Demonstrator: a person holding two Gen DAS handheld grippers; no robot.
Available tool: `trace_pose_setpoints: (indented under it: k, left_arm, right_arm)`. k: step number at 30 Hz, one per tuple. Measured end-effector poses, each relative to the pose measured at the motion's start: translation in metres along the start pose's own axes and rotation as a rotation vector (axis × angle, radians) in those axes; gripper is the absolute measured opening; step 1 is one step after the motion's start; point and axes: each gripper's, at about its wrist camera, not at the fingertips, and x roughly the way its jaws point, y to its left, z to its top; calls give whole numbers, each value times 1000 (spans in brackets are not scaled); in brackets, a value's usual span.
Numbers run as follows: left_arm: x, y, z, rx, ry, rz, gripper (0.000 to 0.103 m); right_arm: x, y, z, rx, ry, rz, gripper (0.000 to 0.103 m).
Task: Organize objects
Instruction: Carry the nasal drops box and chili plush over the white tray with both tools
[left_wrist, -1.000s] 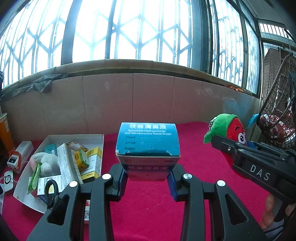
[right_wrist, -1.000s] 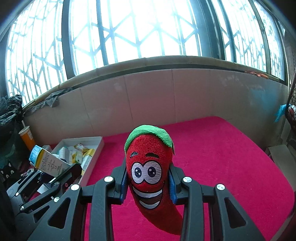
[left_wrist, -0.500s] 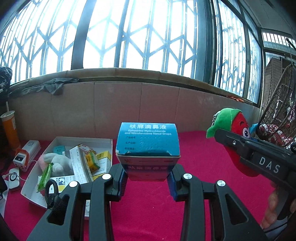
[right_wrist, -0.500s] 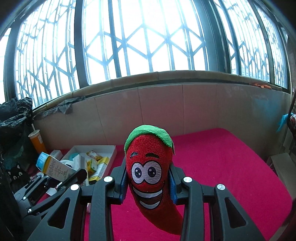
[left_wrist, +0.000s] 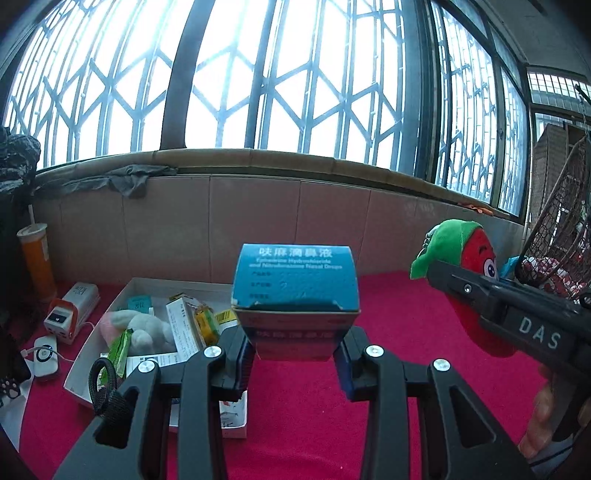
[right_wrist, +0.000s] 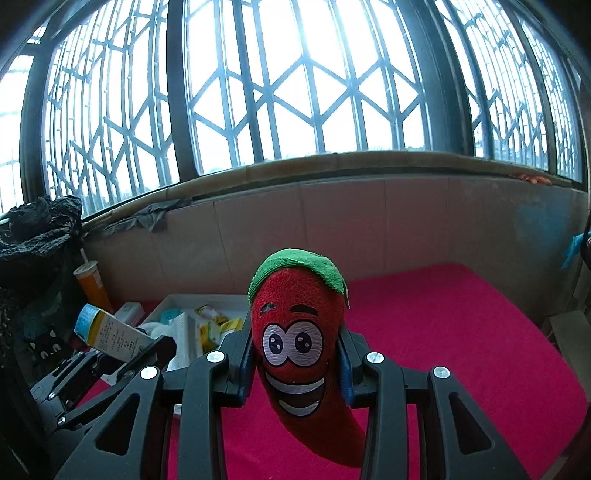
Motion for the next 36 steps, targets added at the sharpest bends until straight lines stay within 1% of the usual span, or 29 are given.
trace_pose_setpoints:
  k: [5,10,14,16,21,25,27,32,36]
  left_arm:
    - [-7,6,1,-2,-20,17,36]
    - [-10,16,2,-6,-17,36,36]
    - [-19,26,5,-20,-41,51,36]
    - [-19,32,5,-29,-39,60,36]
    - [-17,46,4,-44,-28,84,36]
    - [-24,56,6,-53,-50,111,36]
    - [-24,62,6,-64,-48,122,36]
    - [-25,73,2,-93,-36,129,36]
    - [-28,78,0,-101,-44,130,36]
  right_arm:
    - [-7,6,4,-13,-32,13,39]
    - [3,18,-2,-27,8,29,39]
    - [-3,27,5,-39,-26,55,39]
    - [-2,32,5,-45,-29,66,39]
    - [10,41,-4,-43,26,88,39]
    - [4,48,4,-53,-12,101,39]
    - [3,53,5,-58,-21,112,39]
    - [14,70,-4,-84,19,135,39]
    - [8,77,-1,-102,-4,141,39]
